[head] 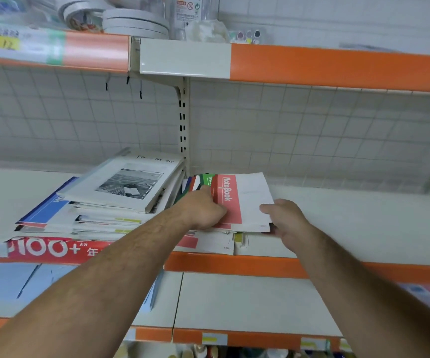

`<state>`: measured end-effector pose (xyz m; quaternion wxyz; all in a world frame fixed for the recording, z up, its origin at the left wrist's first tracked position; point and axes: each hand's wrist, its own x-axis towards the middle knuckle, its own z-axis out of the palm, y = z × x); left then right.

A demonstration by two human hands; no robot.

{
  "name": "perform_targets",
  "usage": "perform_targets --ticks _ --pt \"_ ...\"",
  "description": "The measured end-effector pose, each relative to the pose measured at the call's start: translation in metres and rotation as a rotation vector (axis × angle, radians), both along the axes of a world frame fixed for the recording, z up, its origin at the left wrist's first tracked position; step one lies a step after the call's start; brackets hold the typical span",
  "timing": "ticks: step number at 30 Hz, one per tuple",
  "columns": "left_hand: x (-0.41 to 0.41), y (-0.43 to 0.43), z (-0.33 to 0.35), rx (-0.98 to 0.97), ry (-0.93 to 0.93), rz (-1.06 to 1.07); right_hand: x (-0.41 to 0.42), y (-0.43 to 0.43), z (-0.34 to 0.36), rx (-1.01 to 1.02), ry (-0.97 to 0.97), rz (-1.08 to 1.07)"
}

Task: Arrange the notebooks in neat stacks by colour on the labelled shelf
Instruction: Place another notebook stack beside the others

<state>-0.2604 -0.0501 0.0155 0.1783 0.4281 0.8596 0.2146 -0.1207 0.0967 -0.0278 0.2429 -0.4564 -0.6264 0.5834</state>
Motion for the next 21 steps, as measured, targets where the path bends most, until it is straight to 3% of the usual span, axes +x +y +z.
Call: perform_targets --ticks 6,13,21 --pt "0.002 -0.001 0.001 0.012 -0.050 -0.013 -0.008 -0.008 0.001 0.075 -0.037 -0.071" --pt "0.003 -0.001 -0.003 -0.009 0.015 -0.017 0.014 -0.005 0.002 0.097 -0.033 -0.308" --pt "0.000 -0.001 0.007 -0.011 -0.024 -0.050 0.013 -0.026 0.013 0.016 0.024 -0.241"
